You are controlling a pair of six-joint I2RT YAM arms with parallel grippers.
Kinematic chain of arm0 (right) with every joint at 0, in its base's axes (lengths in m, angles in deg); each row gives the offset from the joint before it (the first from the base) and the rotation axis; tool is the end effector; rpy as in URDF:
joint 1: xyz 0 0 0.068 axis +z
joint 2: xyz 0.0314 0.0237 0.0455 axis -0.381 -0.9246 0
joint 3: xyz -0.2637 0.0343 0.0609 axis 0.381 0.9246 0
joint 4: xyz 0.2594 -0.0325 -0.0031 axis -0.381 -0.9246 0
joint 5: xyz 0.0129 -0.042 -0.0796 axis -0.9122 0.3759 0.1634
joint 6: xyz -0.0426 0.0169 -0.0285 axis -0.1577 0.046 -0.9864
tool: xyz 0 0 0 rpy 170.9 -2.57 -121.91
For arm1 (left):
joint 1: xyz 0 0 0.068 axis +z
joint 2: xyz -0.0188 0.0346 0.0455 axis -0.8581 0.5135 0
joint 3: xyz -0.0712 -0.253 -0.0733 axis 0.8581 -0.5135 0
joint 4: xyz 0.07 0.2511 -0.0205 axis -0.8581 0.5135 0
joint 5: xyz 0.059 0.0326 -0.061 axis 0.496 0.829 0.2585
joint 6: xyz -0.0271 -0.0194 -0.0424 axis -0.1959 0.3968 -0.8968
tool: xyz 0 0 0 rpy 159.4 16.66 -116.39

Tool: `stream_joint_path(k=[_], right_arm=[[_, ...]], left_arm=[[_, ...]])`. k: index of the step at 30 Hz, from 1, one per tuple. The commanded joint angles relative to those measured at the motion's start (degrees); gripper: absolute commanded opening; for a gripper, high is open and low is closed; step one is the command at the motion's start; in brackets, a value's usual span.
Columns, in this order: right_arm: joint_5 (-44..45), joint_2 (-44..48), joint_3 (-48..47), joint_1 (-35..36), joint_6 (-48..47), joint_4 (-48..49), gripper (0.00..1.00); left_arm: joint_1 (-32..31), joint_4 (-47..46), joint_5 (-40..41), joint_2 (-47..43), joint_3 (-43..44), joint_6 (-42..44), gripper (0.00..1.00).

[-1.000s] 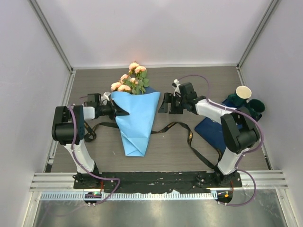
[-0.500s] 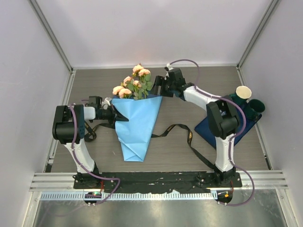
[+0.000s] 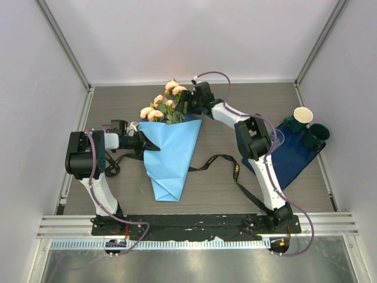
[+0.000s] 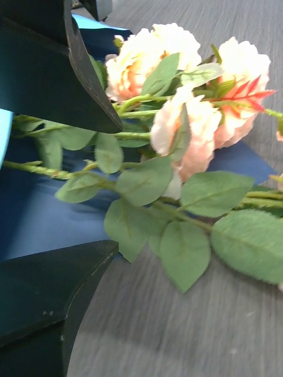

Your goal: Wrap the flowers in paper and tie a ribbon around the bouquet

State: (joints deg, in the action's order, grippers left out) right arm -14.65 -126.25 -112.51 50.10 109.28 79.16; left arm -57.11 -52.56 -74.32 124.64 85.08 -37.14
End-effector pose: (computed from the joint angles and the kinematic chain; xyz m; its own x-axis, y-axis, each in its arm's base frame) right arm 0.4877 0.2656 0.1611 -0.7362 0.1469 -0.6606 -0.3056 0.7987 0.5183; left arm 0.3304 -0.0167 0.1034 -0.8918 -0.4370 0.1170 -0.3266 0.4429 -0.8350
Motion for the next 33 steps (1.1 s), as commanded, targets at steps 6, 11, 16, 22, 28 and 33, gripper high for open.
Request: stream_joint_path(k=[6,11,16,22,28,33], right_arm=[[-0.06,-10.16,-17.26,2.09,2.47,-1.60,0.65],[-0.15,-10.44,-18.86,3.41,1.24,-2.74,0.32],[0.20,-3.08,-14.82,4.38,1.50,-3.44,0.12],[1.17,3.00,-10.17,5.08,4.13,-9.33,0.00],[1.43,10.56,0.99,5.96,7.39,-7.14,0.00],[2.05,10.66,3.38,6.49,7.31,-7.22,0.01]], left_arm=[[0.02,-1.94,0.81,-0.67,-0.53,-1.55,0.15],[0.11,-2.38,1.51,-1.81,-1.50,-1.99,0.17],[0.11,-2.12,1.69,-2.77,-1.41,-1.99,0.18],[0.11,-0.19,2.65,-4.62,-1.15,-0.85,0.20],[0.02,0.87,3.88,-6.03,-1.24,-0.67,0.25],[0.02,0.96,4.24,-6.64,-2.29,-1.02,0.28]])
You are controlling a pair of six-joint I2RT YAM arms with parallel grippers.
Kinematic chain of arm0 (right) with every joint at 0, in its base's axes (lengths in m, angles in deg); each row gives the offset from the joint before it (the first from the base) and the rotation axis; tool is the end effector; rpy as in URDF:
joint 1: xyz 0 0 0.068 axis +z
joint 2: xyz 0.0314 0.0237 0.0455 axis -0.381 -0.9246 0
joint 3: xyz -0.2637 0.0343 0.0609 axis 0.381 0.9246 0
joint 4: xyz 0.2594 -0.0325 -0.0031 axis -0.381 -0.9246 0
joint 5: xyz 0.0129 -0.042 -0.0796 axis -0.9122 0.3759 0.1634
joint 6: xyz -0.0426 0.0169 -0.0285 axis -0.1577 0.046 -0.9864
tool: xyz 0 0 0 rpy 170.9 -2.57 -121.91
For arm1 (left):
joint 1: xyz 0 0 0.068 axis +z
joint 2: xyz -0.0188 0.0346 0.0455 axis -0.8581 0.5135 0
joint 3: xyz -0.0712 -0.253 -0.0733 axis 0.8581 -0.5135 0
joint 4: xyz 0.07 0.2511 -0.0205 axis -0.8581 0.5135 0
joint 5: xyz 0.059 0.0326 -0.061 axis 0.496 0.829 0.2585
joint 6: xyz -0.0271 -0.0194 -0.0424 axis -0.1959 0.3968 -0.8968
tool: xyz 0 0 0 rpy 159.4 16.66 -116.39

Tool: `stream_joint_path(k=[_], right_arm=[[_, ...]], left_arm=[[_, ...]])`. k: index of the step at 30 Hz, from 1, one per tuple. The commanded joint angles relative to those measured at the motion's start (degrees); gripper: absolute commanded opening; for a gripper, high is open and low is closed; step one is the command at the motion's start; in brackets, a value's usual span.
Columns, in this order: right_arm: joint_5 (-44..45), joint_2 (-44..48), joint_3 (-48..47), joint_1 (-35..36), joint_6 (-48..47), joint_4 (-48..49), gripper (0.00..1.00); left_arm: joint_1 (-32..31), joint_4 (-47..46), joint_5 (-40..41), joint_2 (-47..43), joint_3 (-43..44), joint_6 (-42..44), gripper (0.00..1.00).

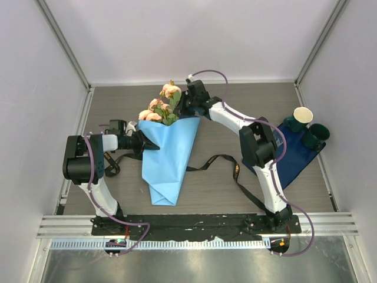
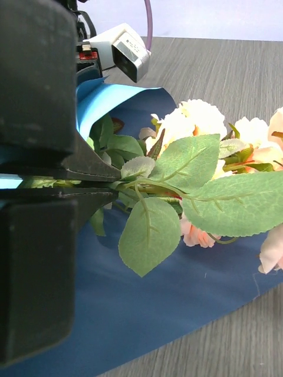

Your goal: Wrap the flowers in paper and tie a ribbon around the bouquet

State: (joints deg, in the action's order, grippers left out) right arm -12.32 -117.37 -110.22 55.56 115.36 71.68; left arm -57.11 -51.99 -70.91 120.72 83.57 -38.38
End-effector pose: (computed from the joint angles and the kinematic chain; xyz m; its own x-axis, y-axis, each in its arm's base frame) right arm 0.4410 0.2965 0.2169 -0.7778 0.1663 -0.6061 -0.2730 0.7792 0.5642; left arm 0.3238 -0.0156 0.1164 -0.8745 -0.4777 0.0838 -0.3338 0.4675 -0.8186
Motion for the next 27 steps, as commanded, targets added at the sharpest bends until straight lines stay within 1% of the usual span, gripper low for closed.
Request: stream_joint_path(k=[1,4,5,7,8,9,11,12,13,14,16,17,18,19,20,21,22,23,24,25,26,27], right_arm=[[-0.38,1.26,0.65,1.11,1.32,-0.27,0.01],[0.93,0.29,0.47,1.81,0.62,-1.24,0.07],[1.98,0.20,0.47,1.90,0.35,-1.59,0.09],[3.04,0.20,0.12,1.90,-0.09,-2.12,0.17],[3.92,0.20,-0.32,1.90,-0.44,-3.86,0.23],[6.02,0.20,-1.72,1.90,-1.75,-5.19,0.36],[7.87,0.46,-4.00,1.90,-3.77,-10.19,0.49],[10.32,0.55,-6.28,1.81,-4.65,-12.30,0.62],[11.13,0.81,-7.52,1.81,-6.92,-16.50,0.66],[13.48,1.16,-9.53,1.81,-8.07,-18.45,0.68],[16.91,3.00,-9.56,1.81,-10.53,-21.10,0.70],[17.72,5.53,-7.73,1.73,-10.98,-21.98,0.71],[18.51,7.39,-6.32,1.64,-11.16,-22.16,0.71],[20.00,9.06,-4.91,1.55,-10.99,-22.86,0.72],[20.62,10.64,-1.50,1.46,-10.99,-23.21,0.72],[21.32,14.31,0.45,1.37,-10.73,-23.65,0.71],[23.07,15.91,2.47,1.37,-10.20,-24.79,0.72],[23.44,17.93,7.01,1.37,-9.59,-25.15,0.71],[23.61,21.61,9.58,1.29,-9.06,-25.50,0.71],[23.96,23.99,12.22,1.29,-8.44,-26.37,0.71],[23.97,26.28,17.99,1.29,-7.74,-26.82,0.71],[23.79,31.26,21.35,1.29,-7.56,-26.73,0.71]], left_arm=[[0.11,0.39,0.91,-3.25,-1.05,0.14,0.29],[0.11,-0.22,2.14,-4.31,-2.10,-0.56,0.31],[0.11,-1.79,2.15,-4.75,-3.06,-1.87,0.31],[0.02,-3.65,2.50,-5.37,-4.90,-3.37,0.31],[0.02,-5.74,2.76,-5.80,-5.52,-4.69,0.31],[0.02,-6.37,2.85,-5.81,-5.97,-4.96,0.32],[0.11,-6.99,2.85,-5.37,-6.67,-5.31,0.34],[0.02,-7.00,2.76,-5.19,-6.76,-5.31,0.35],[0.11,-7.00,2.85,-5.19,-6.85,-5.31,0.38],[0.11,-7.00,2.85,-5.19,-6.85,-5.31,0.39],[0.11,-6.56,3.37,-5.72,-6.50,-4.70,0.43],[0.11,-5.34,3.64,-5.98,-6.15,-4.35,0.45],[0.11,-4.80,4.42,-6.51,-5.62,-3.83,0.48],[0.11,-2.88,4.69,-7.03,-4.66,-2.86,0.49],[0.02,-0.52,4.96,-7.65,-4.30,-2.51,0.49],[0.11,0.73,5.31,-9.48,-3.86,-2.07,0.49],[0.11,2.39,7.14,-10.37,-2.90,-0.76,0.51],[0.02,6.50,8.03,-11.33,-2.20,0.47,0.53],[0.02,8.98,9.25,-12.56,-1.49,1.53,0.56],[0.02,11.61,12.48,-14.58,0.17,4.24,0.61],[0.11,16.07,13.91,-15.81,0.70,5.31,0.62],[0.02,17.60,15.58,-17.13,1.15,6.02,0.63]])
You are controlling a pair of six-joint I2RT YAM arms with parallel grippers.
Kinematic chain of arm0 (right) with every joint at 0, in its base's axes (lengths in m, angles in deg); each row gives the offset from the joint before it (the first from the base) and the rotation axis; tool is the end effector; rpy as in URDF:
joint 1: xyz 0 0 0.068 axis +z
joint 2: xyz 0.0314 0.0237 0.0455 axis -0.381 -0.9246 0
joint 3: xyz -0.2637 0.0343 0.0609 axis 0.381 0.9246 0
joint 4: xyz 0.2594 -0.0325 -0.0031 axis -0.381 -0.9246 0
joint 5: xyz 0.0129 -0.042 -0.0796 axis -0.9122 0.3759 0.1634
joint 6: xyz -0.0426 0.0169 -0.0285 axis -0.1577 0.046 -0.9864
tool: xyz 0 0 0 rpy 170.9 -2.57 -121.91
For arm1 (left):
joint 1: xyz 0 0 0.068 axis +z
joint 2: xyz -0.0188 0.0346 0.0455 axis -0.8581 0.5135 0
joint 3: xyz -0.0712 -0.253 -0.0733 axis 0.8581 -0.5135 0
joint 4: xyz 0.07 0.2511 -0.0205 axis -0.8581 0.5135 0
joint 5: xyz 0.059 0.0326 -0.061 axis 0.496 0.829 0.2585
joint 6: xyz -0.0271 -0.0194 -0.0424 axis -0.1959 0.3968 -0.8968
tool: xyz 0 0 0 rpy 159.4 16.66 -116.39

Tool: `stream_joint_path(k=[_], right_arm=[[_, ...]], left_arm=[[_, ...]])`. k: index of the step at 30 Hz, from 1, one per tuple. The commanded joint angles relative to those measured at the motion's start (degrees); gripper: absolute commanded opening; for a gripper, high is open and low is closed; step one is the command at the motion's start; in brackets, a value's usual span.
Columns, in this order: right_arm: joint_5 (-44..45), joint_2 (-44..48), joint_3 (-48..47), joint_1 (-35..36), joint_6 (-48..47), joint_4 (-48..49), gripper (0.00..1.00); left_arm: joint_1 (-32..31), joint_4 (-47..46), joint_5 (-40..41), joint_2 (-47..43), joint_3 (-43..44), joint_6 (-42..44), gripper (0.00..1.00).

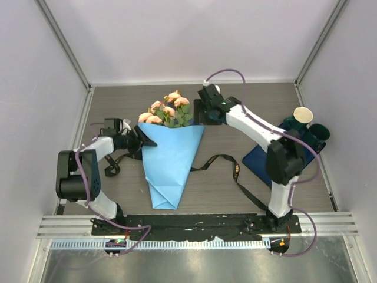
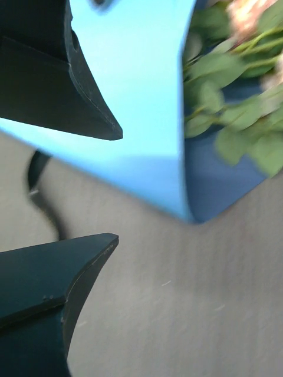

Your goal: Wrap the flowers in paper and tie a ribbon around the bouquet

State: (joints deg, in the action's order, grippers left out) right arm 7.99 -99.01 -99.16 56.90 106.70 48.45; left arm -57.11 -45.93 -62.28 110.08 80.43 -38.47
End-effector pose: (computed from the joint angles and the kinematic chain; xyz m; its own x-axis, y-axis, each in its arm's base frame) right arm 0.3671 0.2456 0.2707 -0.7848 -0.0047 -0.6197 -0.1428 0.9744 0.1736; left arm 0.2998 -0.0126 0.1483 -0.8355 -0.5495 0.0003 -0.3576 0.5433 -0.7595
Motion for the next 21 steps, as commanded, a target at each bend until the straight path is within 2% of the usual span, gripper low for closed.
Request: stream_joint_path(k=[1,2,5,7,9,11,13,15,17,21], right_arm=[[3.83,15.56,13.72,-0.22,1.62,-3.41,0.71],[4.88,17.94,20.02,-0.31,2.58,-3.67,0.71],[5.85,28.66,31.19,-0.57,5.92,-5.34,0.72],[6.03,34.62,36.05,-0.66,8.82,-8.23,0.72],[5.51,37.37,42.30,-0.66,11.19,-10.00,0.71],[3.85,40.79,49.04,-0.58,13.57,-8.87,0.71],[1.91,42.13,52.67,-0.40,14.36,-5.54,0.70],[3.91,42.74,56.54,0.04,14.72,-3.51,0.71],[2.53,42.57,59.70,0.13,14.11,1.58,0.70],[2.60,37.49,61.47,0.92,16.29,4.41,0.65]], left_arm=[[0.02,13.13,8.79,-9.20,4.64,6.55,0.73],[0.11,15.84,12.29,-10.62,4.74,6.38,0.73],[0.11,19.27,17.82,-17.54,3.25,5.07,0.76],[0.20,21.91,22.32,-22.47,0.53,3.31,0.77],[0.37,23.59,30.66,-30.29,-3.32,-1.33,0.81],[2.12,25.97,33.49,-36.78,-5.89,-4.69,0.89],[5.53,28.33,35.16,-40.06,-8.35,-7.24,0.95],[7.92,30.01,37.71,-43.04,-9.49,-8.12,1.00],[11.00,33.26,39.04,-44.11,-9.24,-9.79,1.00],[15.57,37.04,39.48,-43.95,-8.19,-14.18,1.00]])
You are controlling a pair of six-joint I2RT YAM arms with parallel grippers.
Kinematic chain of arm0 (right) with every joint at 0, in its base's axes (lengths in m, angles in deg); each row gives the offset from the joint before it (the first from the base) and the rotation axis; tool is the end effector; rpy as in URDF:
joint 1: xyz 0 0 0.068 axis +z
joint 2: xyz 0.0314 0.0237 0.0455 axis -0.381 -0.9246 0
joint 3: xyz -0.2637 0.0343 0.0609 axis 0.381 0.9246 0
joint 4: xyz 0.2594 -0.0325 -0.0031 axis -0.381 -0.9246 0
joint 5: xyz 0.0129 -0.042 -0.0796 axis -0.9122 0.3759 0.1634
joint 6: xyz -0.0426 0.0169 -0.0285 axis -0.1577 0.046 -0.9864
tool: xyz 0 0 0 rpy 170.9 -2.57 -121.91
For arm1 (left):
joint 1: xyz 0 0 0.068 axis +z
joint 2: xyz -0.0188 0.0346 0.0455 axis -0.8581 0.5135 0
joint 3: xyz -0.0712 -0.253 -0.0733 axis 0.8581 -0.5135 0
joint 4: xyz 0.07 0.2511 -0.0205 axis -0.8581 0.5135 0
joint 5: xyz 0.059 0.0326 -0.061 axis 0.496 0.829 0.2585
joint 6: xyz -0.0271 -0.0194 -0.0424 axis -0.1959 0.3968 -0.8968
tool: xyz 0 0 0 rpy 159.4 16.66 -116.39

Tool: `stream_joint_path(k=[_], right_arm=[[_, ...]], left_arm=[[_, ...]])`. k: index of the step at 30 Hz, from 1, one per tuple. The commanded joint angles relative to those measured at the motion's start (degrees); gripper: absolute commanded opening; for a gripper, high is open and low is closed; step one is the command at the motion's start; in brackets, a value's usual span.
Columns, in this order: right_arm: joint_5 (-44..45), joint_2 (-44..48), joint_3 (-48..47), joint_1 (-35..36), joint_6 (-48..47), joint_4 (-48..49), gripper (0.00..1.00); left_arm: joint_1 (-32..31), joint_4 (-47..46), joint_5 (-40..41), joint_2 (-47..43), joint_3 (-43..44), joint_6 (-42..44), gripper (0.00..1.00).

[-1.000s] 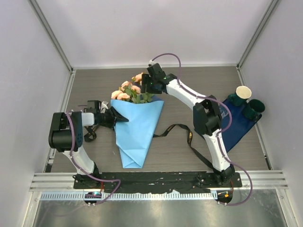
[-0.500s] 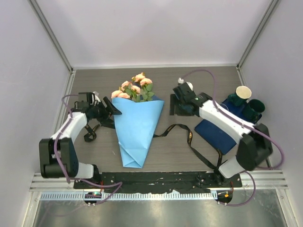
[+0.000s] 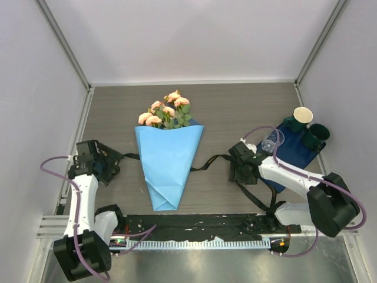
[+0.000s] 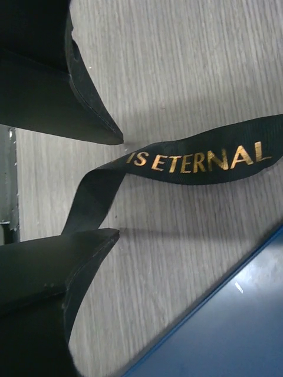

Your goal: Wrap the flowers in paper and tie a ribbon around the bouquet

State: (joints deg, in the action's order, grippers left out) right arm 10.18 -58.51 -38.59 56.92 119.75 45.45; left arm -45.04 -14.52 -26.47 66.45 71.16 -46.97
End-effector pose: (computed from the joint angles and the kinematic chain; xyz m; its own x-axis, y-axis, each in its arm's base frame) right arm 0.1720 0.1100 0.1709 -0.9360 0.1143 -0.3329 0.1095 0.9934 0.0332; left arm 0.1611 0.0375 0.2264 -0.3428 -0.8914 -0.2966 -0.7518 0.4496 -0.4823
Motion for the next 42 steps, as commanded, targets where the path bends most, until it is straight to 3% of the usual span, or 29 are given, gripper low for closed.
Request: stream_joint_path(k=[1,4,6,7,11,12,16,18,21,23,28,31,35,42], right_arm=[[1.55,-3.46,1.52,1.16,3.95,7.93,0.64],[2.53,-3.21,5.03,1.16,5.27,12.74,0.53],[2.79,-1.63,6.27,1.25,5.36,13.90,0.21],[2.79,0.64,5.92,1.25,4.75,14.08,0.01],[-1.41,5.06,-4.93,1.34,-0.34,13.82,0.00],[-6.47,4.88,-7.67,1.25,-0.96,13.82,0.00],[-21.58,-0.55,-21.21,2.39,0.51,17.93,0.00],[-24.35,-4.76,-27.98,4.57,2.45,20.66,0.00],[-29.79,-11.95,-35.37,7.30,8.94,29.87,0.00],[-34.46,-16.02,-39.32,10.64,16.82,43.30,0.00],[-33.69,-33.74,-51.72,17.76,23.90,59.24,0.00],[-31.49,-39.65,-58.49,19.70,22.77,58.74,0.01],[-28.50,-42.39,-59.47,19.88,22.24,61.10,0.01],[-28.23,-46.26,-60.26,19.88,23.20,65.14,0.01]], left_arm=[[5.78,7.21,3.50,1.34,1.26,-7.52,1.00],[9.04,9.33,4.20,4.59,2.14,-9.64,1.00],[10.10,8.11,6.66,5.22,1.70,-10.87,1.00],[11.06,8.88,8.23,5.57,2.05,-11.48,1.00],[11.69,8.90,16.23,8.29,3.72,-12.63,1.00],[11.86,7.41,16.51,8.73,3.37,-10.98,1.00],[11.86,-7.24,9.15,13.12,2.14,-6.14,0.99],[11.60,-9.91,5.80,17.58,3.53,-4.64,1.00],[11.69,-7.30,8.49,22.52,7.57,-3.76,1.00],[11.69,-6.58,10.96,23.41,8.90,-2.79,1.00],[11.69,-8.23,12.03,24.63,10.66,-4.46,1.00],[11.25,-8.34,8.61,30.25,14.08,-3.67,1.00],[10.28,-1.84,11.22,44.39,22.68,-3.06,1.00],[3.27,-4.12,19.31,51.96,27.97,-2.26,1.00]])
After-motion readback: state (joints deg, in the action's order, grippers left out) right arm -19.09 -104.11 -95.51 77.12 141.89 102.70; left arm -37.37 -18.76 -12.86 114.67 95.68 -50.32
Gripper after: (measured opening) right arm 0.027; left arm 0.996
